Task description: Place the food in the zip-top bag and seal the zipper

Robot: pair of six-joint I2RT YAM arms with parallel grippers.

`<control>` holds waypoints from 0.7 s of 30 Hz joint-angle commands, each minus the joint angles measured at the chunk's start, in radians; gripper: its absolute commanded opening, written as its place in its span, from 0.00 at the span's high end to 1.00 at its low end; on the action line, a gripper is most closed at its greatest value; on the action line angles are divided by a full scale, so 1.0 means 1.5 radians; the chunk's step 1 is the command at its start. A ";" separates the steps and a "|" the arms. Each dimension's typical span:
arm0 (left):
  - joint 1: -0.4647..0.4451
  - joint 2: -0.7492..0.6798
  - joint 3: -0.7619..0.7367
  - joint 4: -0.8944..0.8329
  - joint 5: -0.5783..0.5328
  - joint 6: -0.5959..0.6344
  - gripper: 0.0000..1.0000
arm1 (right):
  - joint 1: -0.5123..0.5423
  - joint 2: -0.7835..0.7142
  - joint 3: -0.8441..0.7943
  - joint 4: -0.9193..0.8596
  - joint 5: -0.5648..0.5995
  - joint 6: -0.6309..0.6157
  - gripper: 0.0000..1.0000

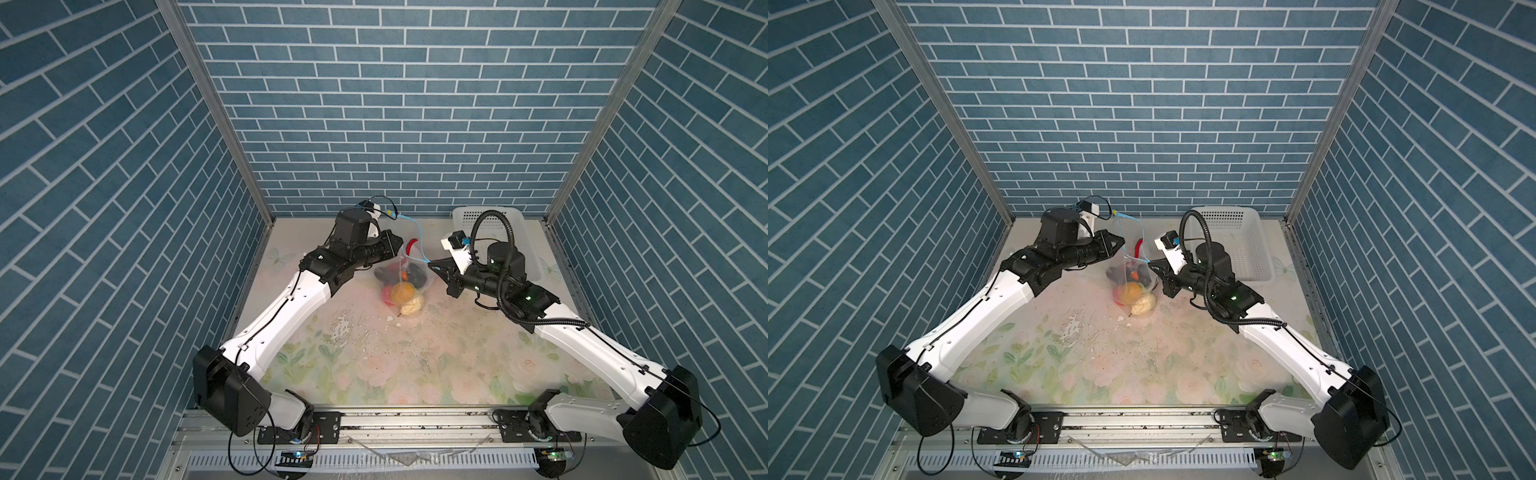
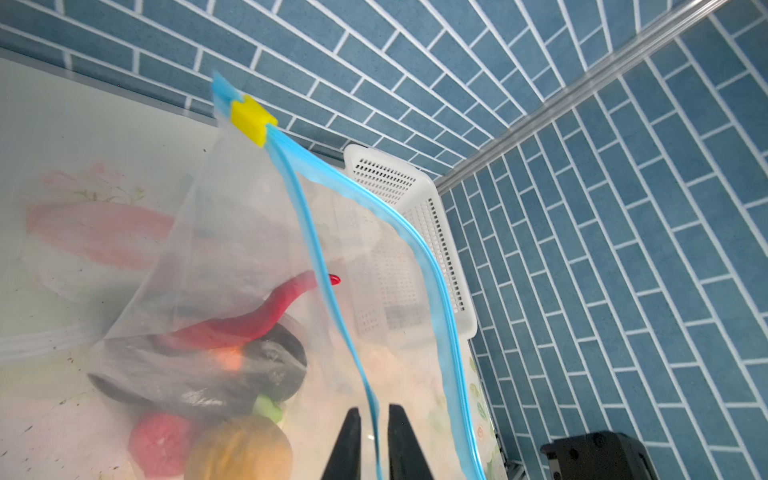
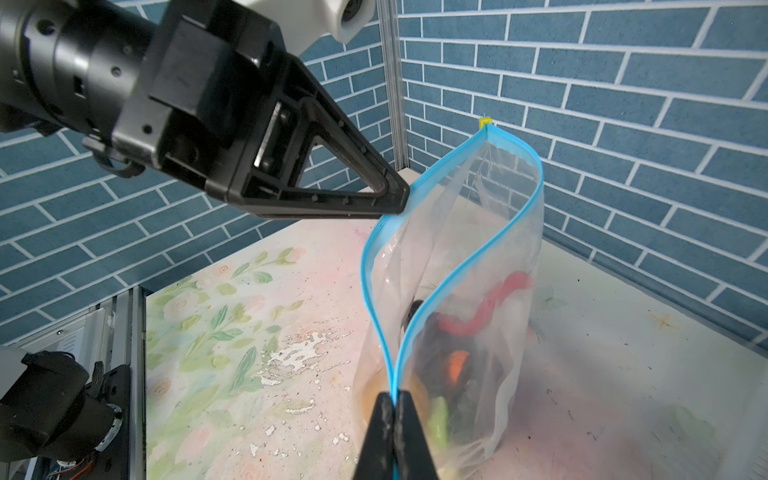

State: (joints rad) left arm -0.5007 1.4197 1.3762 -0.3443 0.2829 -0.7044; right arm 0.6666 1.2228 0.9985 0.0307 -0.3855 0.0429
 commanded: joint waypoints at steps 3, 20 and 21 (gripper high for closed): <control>0.063 -0.030 0.009 -0.025 0.006 0.040 0.68 | -0.006 0.031 0.080 -0.031 -0.008 -0.059 1.00; 0.176 -0.121 -0.143 0.238 0.138 0.080 0.38 | -0.067 0.130 0.279 -0.215 -0.121 -0.201 1.00; 0.183 -0.120 -0.159 0.268 0.157 0.082 0.38 | -0.077 0.136 0.291 -0.222 -0.142 -0.201 1.00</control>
State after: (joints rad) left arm -0.2501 1.2484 1.1851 -0.0860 0.4484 -0.6178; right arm 0.5812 1.4082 1.3502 -0.2512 -0.4931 -0.1806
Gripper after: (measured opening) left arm 0.617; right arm 0.051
